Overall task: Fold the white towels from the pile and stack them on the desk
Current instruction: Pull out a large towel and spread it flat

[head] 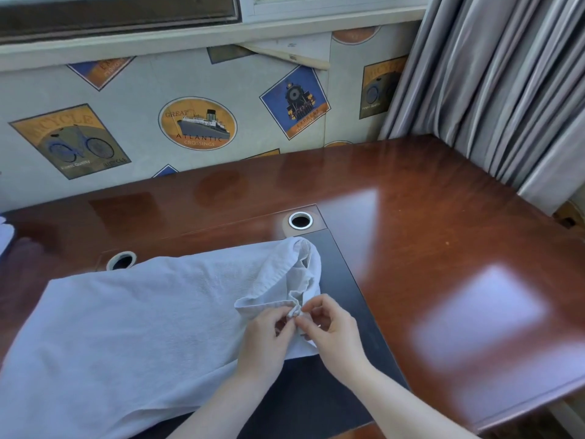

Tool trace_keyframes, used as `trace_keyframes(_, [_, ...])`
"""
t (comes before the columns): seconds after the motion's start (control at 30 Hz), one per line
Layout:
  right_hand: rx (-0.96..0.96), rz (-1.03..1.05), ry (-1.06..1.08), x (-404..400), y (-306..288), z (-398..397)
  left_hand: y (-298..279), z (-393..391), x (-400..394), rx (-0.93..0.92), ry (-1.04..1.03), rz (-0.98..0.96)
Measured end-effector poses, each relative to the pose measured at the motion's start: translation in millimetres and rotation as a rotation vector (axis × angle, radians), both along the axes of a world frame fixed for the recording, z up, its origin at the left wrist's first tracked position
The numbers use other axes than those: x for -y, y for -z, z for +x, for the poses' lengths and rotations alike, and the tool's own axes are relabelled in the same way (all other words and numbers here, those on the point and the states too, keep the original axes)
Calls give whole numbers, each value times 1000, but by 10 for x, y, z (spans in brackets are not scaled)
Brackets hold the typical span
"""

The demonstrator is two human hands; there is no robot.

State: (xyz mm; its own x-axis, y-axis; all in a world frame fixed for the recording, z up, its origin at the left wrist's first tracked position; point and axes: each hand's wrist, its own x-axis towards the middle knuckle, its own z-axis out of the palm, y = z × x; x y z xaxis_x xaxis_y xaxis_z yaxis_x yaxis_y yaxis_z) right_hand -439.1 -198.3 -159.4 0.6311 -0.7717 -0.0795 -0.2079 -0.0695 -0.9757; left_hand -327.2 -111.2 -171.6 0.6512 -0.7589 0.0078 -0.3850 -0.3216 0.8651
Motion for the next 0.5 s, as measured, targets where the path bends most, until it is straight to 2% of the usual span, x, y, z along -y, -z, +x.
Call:
trace_keyframes(0.17, [31,23,-175,92,-55,-43,-91,86,-12,-40,68,-9])
trace_keyframes(0.33, [-142,-366,-228,260,-131,37,-195,161,16,-137,185,-5])
trace_keyframes(0.4, [-199,-582,-210,312,-194,85,-235,177,26,-155,197,-15])
trace_keyframes(0.5, [-131,-826,-185,343,-236,147,-271,222,17,-156,177,-53])
